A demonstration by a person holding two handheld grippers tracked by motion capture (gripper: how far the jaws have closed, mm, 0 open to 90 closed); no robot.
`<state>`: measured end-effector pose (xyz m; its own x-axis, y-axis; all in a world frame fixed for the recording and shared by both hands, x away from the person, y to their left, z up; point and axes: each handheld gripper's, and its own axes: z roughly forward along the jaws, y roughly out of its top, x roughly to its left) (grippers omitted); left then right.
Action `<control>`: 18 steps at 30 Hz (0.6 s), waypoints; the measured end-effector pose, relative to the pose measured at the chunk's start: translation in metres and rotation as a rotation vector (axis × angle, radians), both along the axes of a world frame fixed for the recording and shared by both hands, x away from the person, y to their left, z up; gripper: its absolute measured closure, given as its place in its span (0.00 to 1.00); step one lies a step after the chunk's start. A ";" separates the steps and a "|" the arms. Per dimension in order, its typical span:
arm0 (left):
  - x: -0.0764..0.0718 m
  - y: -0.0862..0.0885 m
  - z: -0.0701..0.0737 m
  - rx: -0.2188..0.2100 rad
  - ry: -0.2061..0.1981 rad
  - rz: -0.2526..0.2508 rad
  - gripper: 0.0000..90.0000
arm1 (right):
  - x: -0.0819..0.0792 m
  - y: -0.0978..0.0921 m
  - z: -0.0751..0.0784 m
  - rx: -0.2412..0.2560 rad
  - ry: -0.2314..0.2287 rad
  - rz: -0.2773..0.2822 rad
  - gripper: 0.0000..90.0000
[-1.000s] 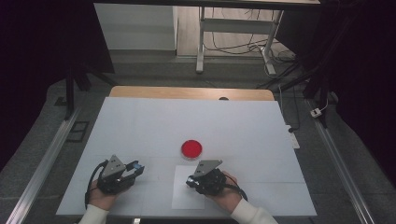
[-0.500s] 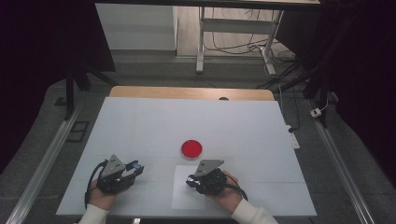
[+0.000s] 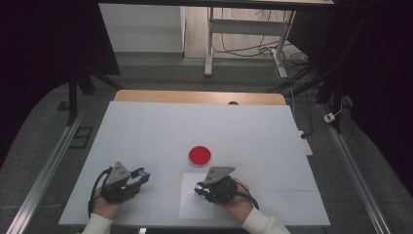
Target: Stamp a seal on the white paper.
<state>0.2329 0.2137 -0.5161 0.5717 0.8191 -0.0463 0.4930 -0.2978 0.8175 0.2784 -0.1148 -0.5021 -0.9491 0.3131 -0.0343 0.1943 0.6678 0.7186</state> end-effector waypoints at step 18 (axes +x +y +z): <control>0.000 0.000 0.000 -0.001 0.001 0.002 0.71 | 0.006 -0.011 0.007 0.091 0.030 -0.036 0.84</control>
